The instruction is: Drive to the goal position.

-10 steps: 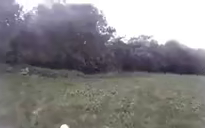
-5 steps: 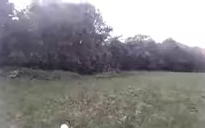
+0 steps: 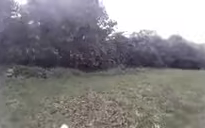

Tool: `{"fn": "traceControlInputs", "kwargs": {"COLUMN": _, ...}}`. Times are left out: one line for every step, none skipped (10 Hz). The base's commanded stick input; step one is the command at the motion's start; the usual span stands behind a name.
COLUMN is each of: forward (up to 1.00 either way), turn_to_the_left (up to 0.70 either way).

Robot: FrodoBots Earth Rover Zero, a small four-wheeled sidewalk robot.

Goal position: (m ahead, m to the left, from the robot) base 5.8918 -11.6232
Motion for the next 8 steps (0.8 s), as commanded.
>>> {"fn": "traceControlInputs", "kwargs": {"forward": 0.85, "turn_to_the_left": 0.0}}
{"fn": "traceControlInputs", "kwargs": {"forward": 0.85, "turn_to_the_left": 0.0}}
{"fn": "traceControlInputs", "kwargs": {"forward": 0.85, "turn_to_the_left": 0.0}}
{"fn": "traceControlInputs", "kwargs": {"forward": 0.85, "turn_to_the_left": 0.0}}
{"fn": "traceControlInputs", "kwargs": {"forward": 0.85, "turn_to_the_left": 0.0}}
{"fn": "traceControlInputs", "kwargs": {"forward": 0.85, "turn_to_the_left": 0.0}}
{"fn": "traceControlInputs", "kwargs": {"forward": 0.85, "turn_to_the_left": -0.33}}
{"fn": "traceControlInputs", "kwargs": {"forward": 0.85, "turn_to_the_left": -0.34}}
